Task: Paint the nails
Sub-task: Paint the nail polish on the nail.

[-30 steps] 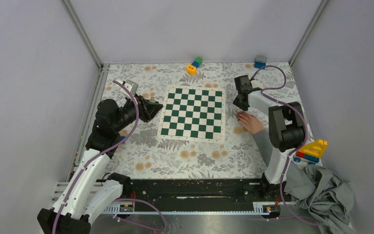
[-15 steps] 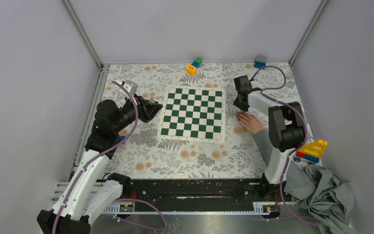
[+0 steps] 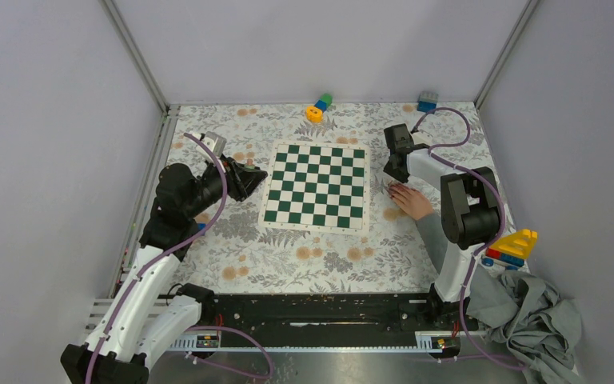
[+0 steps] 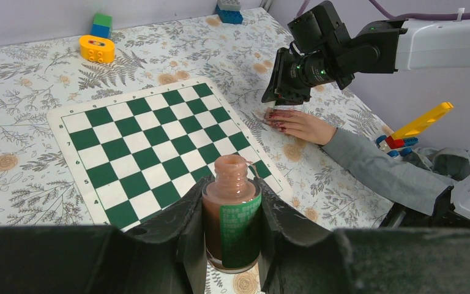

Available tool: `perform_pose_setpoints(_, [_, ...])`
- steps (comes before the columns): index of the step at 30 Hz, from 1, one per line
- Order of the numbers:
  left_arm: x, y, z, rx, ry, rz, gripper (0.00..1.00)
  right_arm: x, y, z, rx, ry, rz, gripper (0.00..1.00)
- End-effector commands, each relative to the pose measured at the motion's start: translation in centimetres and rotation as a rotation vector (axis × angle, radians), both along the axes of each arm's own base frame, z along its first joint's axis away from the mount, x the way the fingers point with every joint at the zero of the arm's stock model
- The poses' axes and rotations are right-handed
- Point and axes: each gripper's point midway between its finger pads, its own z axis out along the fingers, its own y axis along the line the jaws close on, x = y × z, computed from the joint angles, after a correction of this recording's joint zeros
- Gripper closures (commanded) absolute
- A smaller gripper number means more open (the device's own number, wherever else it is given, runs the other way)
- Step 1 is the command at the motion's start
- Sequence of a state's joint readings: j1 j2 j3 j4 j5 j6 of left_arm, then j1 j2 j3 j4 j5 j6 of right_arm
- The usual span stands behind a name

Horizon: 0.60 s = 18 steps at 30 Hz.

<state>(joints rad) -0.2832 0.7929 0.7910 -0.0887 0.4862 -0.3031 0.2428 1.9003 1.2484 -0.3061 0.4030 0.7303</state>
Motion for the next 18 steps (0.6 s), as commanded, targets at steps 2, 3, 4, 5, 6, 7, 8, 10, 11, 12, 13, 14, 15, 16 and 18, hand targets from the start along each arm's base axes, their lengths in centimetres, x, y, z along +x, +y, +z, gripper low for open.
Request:
perform_pose_setpoints(2, [0.0, 0.1, 1.5, -0.005, -0.067, 0.007, 1.0, 0.1, -0.1, 1.1, -0.023, -0.026, -0.013, 1.0])
perform_pose_setpoints(3, [0.0, 0.1, 1.5, -0.005, -0.067, 0.007, 1.0, 0.1, 0.0, 1.3, -0.022, -0.029, -0.012, 1.0])
perform_pose_setpoints(4, [0.0, 0.1, 1.5, -0.005, -0.069, 0.006, 1.0, 0.1, 0.0, 1.4, -0.02, -0.031, -0.009, 1.0])
perform_pose_setpoints(5, [0.0, 0.1, 1.5, -0.005, -0.067, 0.007, 1.0, 0.1, 0.0, 1.4, -0.021, -0.031, -0.007, 1.0])
perform_pose_setpoints(6, [0.0, 0.1, 1.6, -0.006, -0.07, 0.006, 1.0, 0.1, 0.0, 1.5, -0.021, -0.033, -0.006, 1.0])
perform_pose_setpoints(7, [0.0, 0.1, 1.6, -0.005, -0.069, 0.004, 1.0, 0.1, 0.0, 1.7, -0.02, -0.036, -0.005, 1.0])
perform_pose_setpoints(8, [-0.1, 0.1, 1.6, -0.006, -0.071, 0.004, 1.0, 0.1, 0.0, 1.8, -0.021, -0.037, -0.004, 1.0])
perform_pose_setpoints(10, [-0.1, 0.1, 1.6, -0.005, -0.072, 0.004, 1.0, 0.0, 0.0, 1.9, -0.021, -0.039, -0.002, 1.0])
perform_pose_setpoints(11, [-0.1, 0.1, 1.6, -0.005, -0.072, 0.006, 1.0, 0.0, 0.0, 1.9, -0.022, -0.039, -0.003, 1.0])
perform_pose_setpoints(12, [-0.1, 0.1, 1.6, -0.006, -0.073, 0.005, 1.0, -0.1, -0.1, 2.0, -0.022, -0.041, -0.003, 1.0])
perform_pose_setpoints(13, [-0.1, 0.1, 1.7, -0.006, -0.074, 0.004, 1.0, -0.1, -0.1, 2.1, -0.023, -0.043, -0.004, 1.0])
perform_pose_setpoints(14, [-0.1, 0.1, 1.7, -0.006, -0.074, 0.005, 1.0, -0.2, -0.1, 2.1, -0.023, -0.043, -0.004, 1.0])
perform_pose_setpoints(15, [-0.1, 0.1, 1.7, -0.006, -0.075, 0.005, 1.0, -0.2, -0.2, 2.2, -0.025, -0.044, -0.003, 1.0])
perform_pose_setpoints(16, [-0.2, 0.1, 1.7, -0.006, -0.076, 0.003, 1.0, -0.3, -0.2, 2.2, -0.025, -0.046, -0.004, 1.0])
perform_pose_setpoints(18, [-0.2, 0.1, 1.8, -0.006, -0.079, 0.003, 1.0, -0.4, -0.3, 2.4, -0.028, -0.048, -0.004, 1.0])
